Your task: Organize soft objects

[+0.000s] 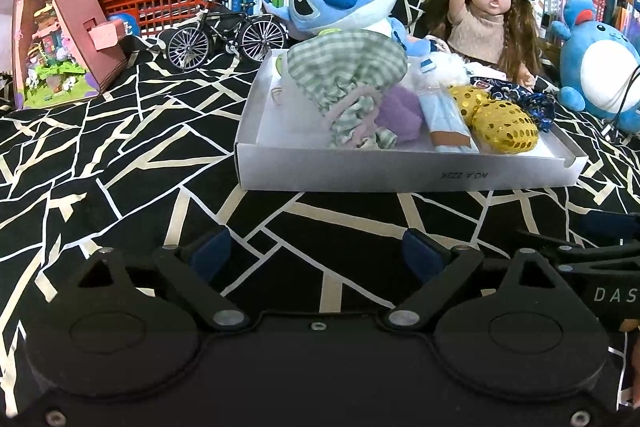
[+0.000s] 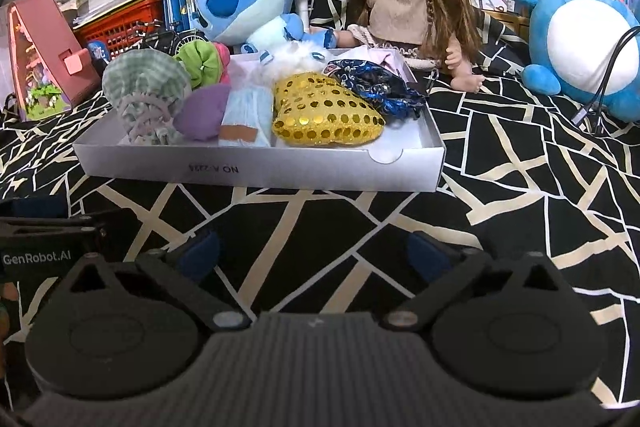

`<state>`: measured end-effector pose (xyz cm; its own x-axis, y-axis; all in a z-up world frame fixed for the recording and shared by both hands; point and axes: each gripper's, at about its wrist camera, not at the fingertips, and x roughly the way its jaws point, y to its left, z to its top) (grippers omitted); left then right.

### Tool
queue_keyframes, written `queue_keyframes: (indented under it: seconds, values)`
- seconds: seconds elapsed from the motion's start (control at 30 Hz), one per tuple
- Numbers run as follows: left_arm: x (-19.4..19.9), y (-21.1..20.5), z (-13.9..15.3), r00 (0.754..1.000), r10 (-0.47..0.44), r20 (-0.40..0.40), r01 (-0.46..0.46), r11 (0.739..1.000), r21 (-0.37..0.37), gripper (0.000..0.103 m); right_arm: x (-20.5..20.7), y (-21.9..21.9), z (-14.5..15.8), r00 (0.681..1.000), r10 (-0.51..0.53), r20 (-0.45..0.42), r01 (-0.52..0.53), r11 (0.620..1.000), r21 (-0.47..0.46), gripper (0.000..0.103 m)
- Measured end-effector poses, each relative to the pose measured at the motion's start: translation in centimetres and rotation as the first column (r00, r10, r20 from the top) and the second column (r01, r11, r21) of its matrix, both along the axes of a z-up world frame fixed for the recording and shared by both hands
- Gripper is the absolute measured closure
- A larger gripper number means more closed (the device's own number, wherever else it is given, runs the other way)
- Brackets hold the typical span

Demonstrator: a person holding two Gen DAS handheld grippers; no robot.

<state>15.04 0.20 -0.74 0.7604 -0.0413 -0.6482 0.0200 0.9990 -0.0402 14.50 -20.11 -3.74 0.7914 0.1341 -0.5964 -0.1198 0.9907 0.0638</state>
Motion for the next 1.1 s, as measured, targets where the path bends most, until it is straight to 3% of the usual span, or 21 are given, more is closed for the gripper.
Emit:
queue_keyframes:
  seconds: [0.3, 1.1]
  values:
    - [0.32, -0.37, -0.25, 1.000, 0.001, -0.021, 0.000, 1.000, 0.030, 0.001, 0.00, 0.21, -0.15, 1.000, -0.003, -0.003, 0.003, 1.000, -0.017, 0.000]
    - [0.43, -0.45, -0.31, 1.000, 0.003, -0.023, -0.003, 0.999, 0.036, 0.000, 0.03, 0.47, -0.34, 1.000, -0.001, -0.005, 0.001, 0.999, -0.035, 0.000]
